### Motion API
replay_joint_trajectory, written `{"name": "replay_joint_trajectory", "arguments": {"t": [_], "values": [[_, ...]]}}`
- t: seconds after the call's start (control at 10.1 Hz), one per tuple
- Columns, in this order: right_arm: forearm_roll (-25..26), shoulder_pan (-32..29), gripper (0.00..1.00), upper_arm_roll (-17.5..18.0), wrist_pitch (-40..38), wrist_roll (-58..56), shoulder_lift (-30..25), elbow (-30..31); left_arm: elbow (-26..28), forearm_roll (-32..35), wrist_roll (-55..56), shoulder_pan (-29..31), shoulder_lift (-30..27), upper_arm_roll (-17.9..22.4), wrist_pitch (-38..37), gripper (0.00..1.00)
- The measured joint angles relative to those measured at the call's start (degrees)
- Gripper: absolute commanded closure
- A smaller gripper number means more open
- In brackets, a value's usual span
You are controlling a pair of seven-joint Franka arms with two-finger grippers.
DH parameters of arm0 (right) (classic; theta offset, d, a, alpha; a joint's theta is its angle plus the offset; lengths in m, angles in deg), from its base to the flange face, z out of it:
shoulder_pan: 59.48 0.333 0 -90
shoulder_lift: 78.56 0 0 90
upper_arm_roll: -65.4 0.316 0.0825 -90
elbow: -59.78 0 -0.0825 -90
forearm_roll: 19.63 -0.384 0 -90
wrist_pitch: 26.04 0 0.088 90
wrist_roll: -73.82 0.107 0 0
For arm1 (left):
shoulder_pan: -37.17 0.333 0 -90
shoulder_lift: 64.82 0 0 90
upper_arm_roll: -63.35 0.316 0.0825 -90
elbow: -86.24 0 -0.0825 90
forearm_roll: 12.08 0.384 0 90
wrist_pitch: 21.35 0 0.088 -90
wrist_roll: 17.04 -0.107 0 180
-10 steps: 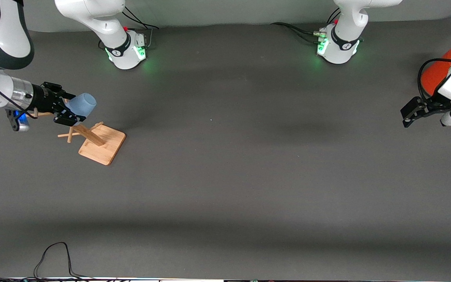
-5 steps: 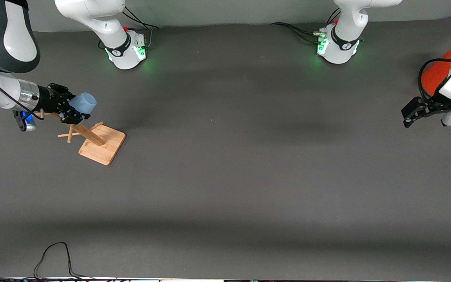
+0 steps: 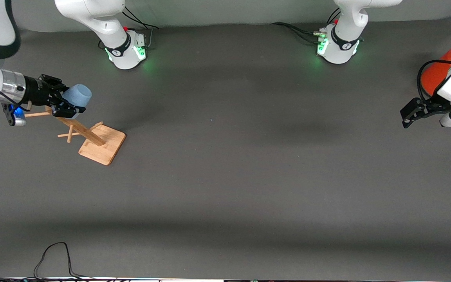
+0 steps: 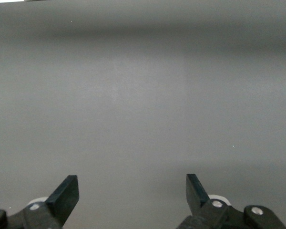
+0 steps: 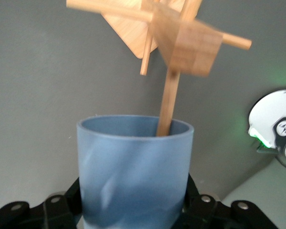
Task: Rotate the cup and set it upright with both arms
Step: 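Pull the blue cup off the peg and carry it toward table center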
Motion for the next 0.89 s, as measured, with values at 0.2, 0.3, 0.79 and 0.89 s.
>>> {"name": "replay_joint_trajectory", "arguments": {"t": [0.2,0.3,0.79,0.89], "values": [[-3.73,2.81,0.54,0.68,0.55,3.47,-0.44,-1.37,0.00,0.00,0.00,-0.06,0.01,0.01,-0.17,0.00],[-4.54,5.31,0.54,1.08,1.97,6.44,-0.48,-2.41,0.00,0.00,0.00,-0.06,0.01,0.06,-0.17,0.00],[-5.00,28.24,0.54,2.17,20.44,31.09,2.93,-3.52,-0.01,0.00,0.00,-0.15,0.16,0.18,-0.19,0.00],[-4.95,33.21,0.54,2.28,24.37,36.57,5.97,-4.96,-0.06,0.00,0.00,-0.33,0.50,0.12,-0.19,0.00]]}}
